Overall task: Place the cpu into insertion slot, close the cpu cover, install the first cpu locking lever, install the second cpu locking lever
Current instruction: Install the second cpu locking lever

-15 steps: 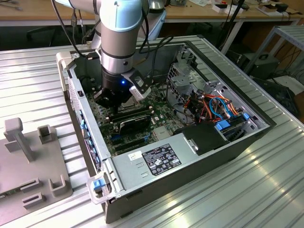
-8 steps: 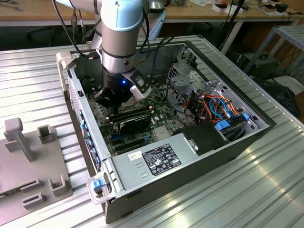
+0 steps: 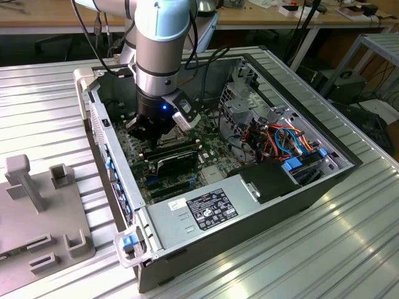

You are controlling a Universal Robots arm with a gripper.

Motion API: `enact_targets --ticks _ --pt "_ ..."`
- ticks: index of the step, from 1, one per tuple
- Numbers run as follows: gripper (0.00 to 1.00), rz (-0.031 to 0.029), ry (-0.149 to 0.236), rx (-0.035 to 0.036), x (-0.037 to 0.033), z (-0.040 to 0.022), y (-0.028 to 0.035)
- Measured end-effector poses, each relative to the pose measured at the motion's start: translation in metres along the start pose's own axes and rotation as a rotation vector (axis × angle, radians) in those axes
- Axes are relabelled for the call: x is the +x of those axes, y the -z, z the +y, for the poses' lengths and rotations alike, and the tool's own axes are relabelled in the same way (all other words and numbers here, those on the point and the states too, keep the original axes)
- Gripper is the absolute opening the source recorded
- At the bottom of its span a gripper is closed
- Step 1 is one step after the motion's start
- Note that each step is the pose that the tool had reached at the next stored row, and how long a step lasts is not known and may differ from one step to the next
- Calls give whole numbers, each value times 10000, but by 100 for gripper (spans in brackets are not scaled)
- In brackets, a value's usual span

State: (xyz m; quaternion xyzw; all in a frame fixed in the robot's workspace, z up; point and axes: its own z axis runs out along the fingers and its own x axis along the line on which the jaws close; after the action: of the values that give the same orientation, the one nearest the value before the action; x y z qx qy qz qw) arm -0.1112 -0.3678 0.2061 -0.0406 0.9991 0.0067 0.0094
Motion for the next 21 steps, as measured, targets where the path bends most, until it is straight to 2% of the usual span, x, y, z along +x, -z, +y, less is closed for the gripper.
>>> enact_targets --ticks 2,5,10,14,16,21 --pt "11 0 -1 -10 0 0 -2" --pt "11 -6 -1 -82 -1 12 -16" --pt "11 -28 -2 -136 -5 32 -41" --pt "11 -8 -2 -115 -4 44 -29" --pt "11 -10 -2 -118 -7 48 6" --pt "11 -9 -3 -118 -26 60 175"
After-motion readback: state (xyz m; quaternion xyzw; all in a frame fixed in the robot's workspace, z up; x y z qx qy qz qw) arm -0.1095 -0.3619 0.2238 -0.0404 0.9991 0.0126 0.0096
